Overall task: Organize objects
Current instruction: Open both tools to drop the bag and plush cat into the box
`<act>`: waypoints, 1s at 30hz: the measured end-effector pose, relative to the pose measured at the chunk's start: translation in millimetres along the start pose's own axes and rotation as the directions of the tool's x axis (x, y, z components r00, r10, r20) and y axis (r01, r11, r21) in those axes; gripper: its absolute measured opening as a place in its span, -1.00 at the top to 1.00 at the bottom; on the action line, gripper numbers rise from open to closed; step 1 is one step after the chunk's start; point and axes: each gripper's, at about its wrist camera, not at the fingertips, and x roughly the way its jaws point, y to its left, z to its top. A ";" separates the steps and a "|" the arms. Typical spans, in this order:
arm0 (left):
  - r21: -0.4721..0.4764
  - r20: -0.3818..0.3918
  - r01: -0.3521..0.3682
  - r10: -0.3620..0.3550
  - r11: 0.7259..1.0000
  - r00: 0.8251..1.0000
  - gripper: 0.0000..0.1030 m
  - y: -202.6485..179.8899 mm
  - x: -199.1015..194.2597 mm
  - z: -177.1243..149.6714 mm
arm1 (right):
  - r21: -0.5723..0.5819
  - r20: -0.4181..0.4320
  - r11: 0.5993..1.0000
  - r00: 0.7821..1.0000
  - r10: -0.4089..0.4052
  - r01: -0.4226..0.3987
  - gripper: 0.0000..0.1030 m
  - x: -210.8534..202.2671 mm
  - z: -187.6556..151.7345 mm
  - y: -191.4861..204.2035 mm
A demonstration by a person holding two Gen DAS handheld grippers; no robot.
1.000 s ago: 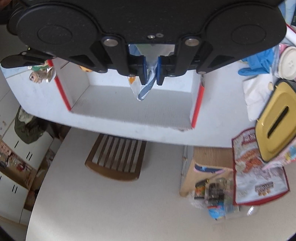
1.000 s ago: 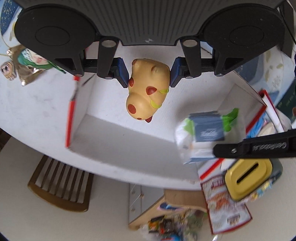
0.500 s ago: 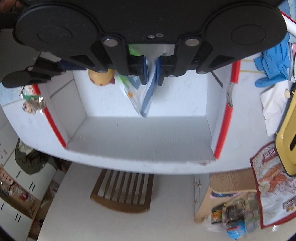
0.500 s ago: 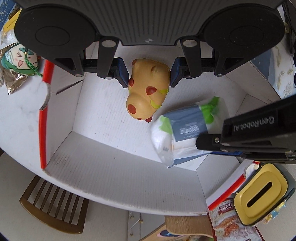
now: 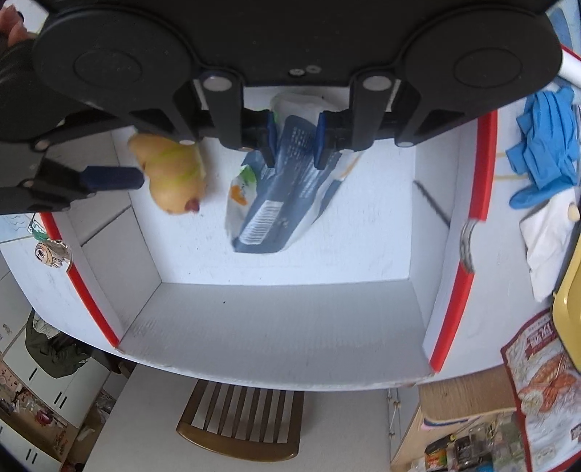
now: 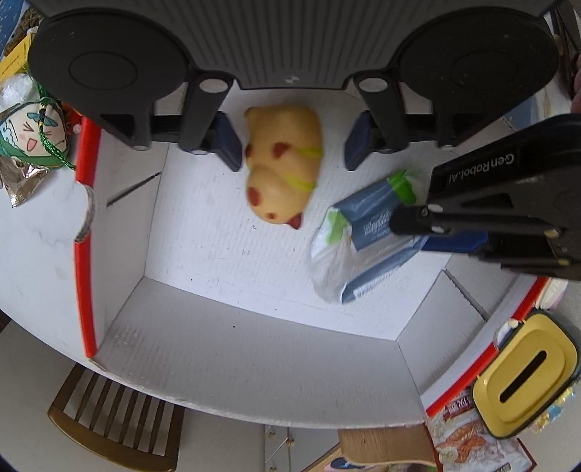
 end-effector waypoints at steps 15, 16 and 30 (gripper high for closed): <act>0.016 -0.041 0.028 -0.027 0.999 0.999 0.54 1.9 -14.0 -27.8 | -0.005 0.015 0.999 0.999 0.040 -0.040 -0.29 -17.6 -28.8 2.8; 0.015 -0.042 0.028 -0.027 1.000 0.999 0.54 0.7 -13.6 -29.8 | -0.004 0.015 0.999 0.999 0.044 -0.044 -0.29 -18.2 -31.0 3.2; -0.009 0.068 0.052 -0.052 0.999 0.996 0.18 -9.2 -48.9 -40.9 | 0.018 0.194 0.993 0.975 0.108 -0.113 -0.38 -82.0 -45.6 -7.9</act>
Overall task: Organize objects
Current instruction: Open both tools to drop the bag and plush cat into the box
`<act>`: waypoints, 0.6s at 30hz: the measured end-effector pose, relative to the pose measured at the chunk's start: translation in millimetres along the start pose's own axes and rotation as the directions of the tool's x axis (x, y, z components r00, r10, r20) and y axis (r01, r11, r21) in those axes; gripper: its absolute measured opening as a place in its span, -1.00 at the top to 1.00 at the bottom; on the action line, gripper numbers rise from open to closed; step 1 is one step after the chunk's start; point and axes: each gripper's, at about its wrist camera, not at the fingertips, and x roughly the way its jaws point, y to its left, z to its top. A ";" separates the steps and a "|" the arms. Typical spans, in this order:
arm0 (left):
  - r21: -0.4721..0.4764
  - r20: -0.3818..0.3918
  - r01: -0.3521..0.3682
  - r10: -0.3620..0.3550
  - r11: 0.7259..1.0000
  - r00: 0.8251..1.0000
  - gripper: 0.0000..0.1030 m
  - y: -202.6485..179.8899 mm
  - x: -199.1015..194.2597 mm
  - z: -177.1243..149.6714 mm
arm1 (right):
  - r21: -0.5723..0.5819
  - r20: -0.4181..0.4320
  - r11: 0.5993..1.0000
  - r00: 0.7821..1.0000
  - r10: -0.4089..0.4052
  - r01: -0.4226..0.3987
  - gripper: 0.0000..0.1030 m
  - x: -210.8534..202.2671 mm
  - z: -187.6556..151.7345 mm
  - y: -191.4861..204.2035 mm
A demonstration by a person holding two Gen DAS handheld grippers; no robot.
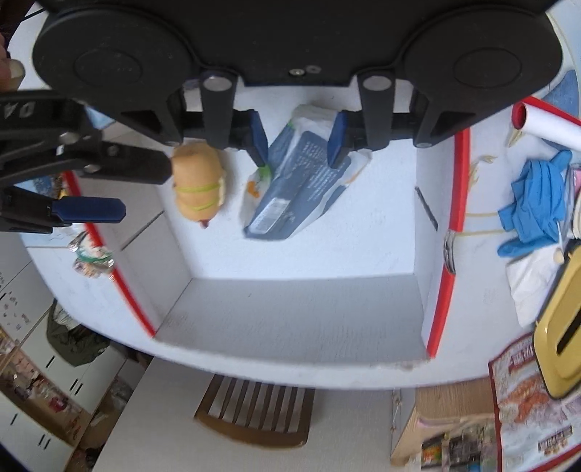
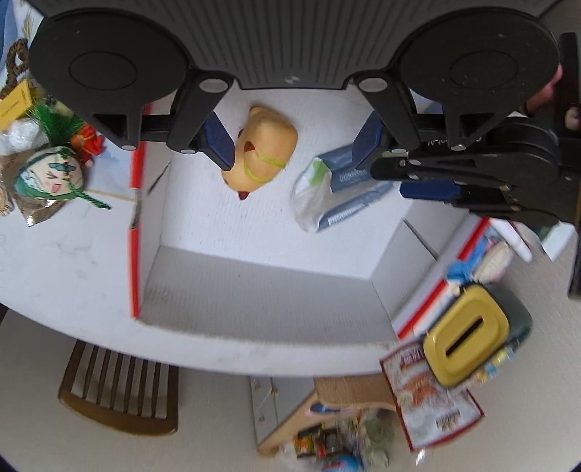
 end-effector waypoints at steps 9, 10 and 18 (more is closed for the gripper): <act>0.044 0.160 0.031 -0.037 0.999 0.986 -0.44 -26.7 -51.2 -6.3 | 0.024 0.122 1.000 0.992 -0.011 0.008 -0.38 -67.0 -23.6 -13.7; 0.055 0.176 0.026 -0.035 0.998 0.984 -0.50 -31.1 -56.0 -7.0 | 0.027 0.136 1.000 0.991 -0.015 0.011 -0.38 -73.5 -27.6 -15.5; 0.125 0.278 0.027 -0.061 0.992 0.958 -0.73 -64.3 -83.7 -16.9 | 0.082 0.238 0.996 0.970 -0.048 0.029 -0.46 -121.8 -58.7 -31.5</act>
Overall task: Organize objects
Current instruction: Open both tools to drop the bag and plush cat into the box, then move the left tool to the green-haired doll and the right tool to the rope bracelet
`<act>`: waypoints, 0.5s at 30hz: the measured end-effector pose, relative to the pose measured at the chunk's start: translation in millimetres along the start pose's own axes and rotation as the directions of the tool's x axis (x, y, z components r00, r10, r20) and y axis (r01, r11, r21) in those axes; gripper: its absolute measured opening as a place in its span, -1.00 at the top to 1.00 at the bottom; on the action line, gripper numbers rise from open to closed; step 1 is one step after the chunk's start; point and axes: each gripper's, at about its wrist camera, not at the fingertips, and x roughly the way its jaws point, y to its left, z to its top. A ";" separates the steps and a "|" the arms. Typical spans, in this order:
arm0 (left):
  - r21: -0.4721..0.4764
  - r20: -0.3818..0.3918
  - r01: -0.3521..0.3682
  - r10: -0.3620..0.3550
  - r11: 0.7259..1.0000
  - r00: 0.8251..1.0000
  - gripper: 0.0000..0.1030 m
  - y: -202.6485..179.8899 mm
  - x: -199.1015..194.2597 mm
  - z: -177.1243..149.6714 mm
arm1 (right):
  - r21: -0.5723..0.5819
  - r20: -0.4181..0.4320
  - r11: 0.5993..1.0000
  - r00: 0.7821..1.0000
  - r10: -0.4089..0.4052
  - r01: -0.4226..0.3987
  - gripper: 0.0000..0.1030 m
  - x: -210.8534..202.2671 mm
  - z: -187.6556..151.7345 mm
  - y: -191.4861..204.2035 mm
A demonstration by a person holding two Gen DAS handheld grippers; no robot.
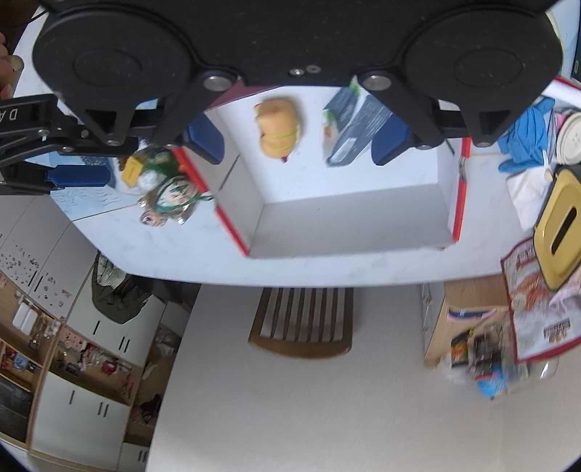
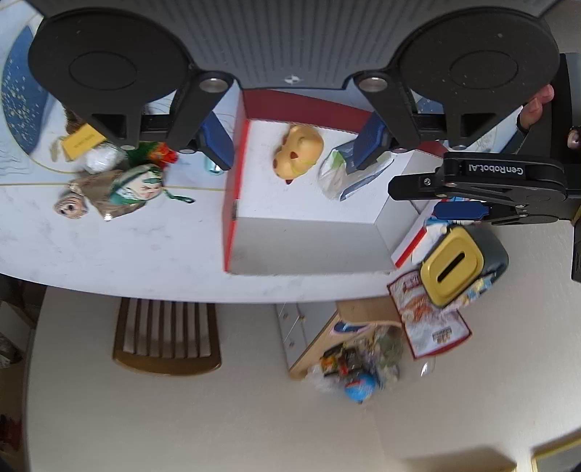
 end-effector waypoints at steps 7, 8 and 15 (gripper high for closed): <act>0.052 0.067 -0.011 0.007 0.999 0.998 -0.98 -37.8 -10.5 -5.5 | 0.016 0.058 0.999 0.998 -0.040 0.039 -0.53 -38.7 -16.5 -29.3; 0.053 0.072 -0.011 0.007 0.999 0.997 -0.98 -43.1 -10.5 -6.3 | 0.018 0.063 0.999 0.997 -0.045 0.044 -0.55 -43.1 -19.1 -34.9; 0.060 0.068 -0.008 0.004 0.998 0.998 -0.99 -77.4 -0.3 -8.9 | 0.030 0.072 0.996 0.994 -0.080 0.078 -0.63 -63.0 -34.9 -75.3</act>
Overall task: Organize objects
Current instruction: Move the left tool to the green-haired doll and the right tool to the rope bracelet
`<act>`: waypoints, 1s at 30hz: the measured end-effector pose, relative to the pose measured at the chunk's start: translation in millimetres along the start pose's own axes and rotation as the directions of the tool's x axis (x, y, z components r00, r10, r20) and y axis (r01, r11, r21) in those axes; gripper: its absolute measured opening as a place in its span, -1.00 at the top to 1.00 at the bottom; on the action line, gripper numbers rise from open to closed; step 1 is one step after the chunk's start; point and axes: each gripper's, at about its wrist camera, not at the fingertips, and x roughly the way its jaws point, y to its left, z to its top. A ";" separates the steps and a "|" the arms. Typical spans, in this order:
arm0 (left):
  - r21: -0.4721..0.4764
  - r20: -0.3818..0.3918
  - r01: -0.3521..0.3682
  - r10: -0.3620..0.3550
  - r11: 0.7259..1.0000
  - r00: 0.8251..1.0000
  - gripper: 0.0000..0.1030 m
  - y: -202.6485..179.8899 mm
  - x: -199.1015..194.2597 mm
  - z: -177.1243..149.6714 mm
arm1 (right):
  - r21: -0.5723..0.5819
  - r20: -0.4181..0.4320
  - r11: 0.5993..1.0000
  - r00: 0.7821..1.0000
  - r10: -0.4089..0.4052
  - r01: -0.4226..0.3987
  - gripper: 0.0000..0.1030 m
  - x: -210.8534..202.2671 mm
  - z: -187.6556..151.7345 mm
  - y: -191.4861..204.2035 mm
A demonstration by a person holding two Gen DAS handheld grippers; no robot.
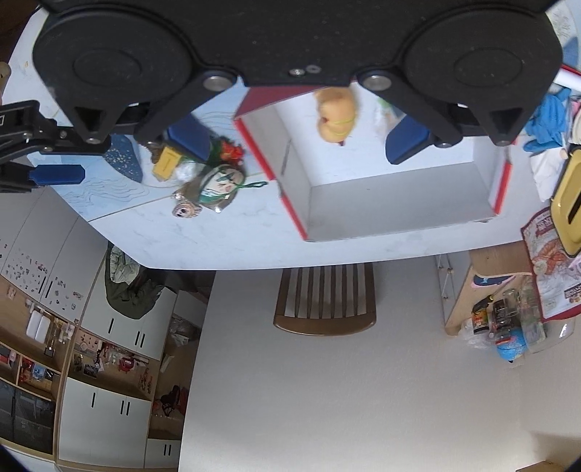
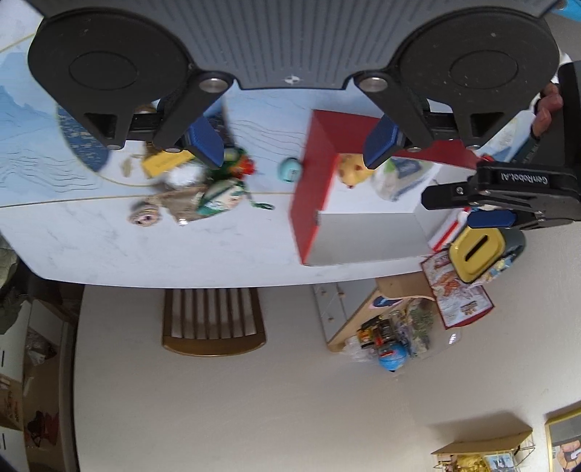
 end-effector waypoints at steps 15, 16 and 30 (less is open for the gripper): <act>0.033 -0.050 -0.017 0.018 0.999 0.999 -1.00 -81.7 40.8 -11.6 | 0.000 -0.075 0.998 0.996 -0.055 0.055 -0.64 6.0 -28.1 -91.1; 0.038 -0.055 -0.015 0.017 0.999 0.998 -1.00 -86.9 44.6 -12.4 | 0.001 -0.084 0.998 0.995 -0.058 0.058 -0.64 8.7 -29.6 -95.9; 0.113 -0.141 -0.044 0.060 0.993 0.988 -0.94 -129.4 114.3 -24.1 | -0.079 -0.177 0.995 0.982 -0.068 0.054 -0.64 56.1 -38.5 -138.4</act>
